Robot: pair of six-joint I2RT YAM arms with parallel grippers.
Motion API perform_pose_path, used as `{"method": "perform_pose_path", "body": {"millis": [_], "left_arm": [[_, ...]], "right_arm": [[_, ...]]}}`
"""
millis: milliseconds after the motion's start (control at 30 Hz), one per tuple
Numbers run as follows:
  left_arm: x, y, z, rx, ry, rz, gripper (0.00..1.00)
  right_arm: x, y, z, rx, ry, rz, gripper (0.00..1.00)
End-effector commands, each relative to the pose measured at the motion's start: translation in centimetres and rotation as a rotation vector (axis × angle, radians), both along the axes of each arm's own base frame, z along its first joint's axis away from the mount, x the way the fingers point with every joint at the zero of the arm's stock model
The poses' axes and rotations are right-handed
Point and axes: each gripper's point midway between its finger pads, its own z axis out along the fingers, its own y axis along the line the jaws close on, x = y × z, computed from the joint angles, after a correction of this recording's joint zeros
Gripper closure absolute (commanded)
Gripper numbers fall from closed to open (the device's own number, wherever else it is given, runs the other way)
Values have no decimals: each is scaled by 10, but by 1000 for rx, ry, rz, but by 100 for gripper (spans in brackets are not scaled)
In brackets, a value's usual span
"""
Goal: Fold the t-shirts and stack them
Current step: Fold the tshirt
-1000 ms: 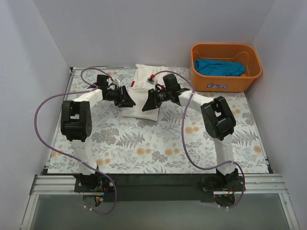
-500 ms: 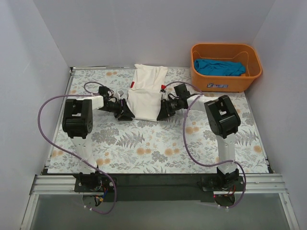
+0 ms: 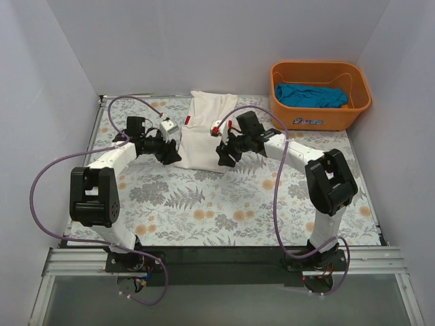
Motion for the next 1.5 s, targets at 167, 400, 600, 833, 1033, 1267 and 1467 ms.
{"method": "perform_pose_path", "body": {"millis": [167, 400, 600, 833, 1033, 1267, 1467], "left_arm": [[9, 3, -27, 170, -444, -358, 54], [7, -2, -55, 198, -486, -464, 54], [6, -3, -76, 225, -467, -502, 55], [4, 7, -102, 291, -400, -525, 64], [5, 6, -97, 285, -379, -530, 92], [12, -13, -42, 169, -374, -477, 100], [11, -16, -8, 144, -392, -448, 100]], "right_arm": [[-12, 39, -22, -137, -265, 160, 38], [-16, 35, -56, -215, -256, 158, 39], [-23, 22, -81, -271, -236, 171, 43], [-22, 11, -105, -338, -217, 160, 69], [-14, 2, -108, -379, -218, 114, 99], [11, -2, -40, -255, -262, 59, 99], [13, -9, 10, -179, -297, 73, 99]]}}
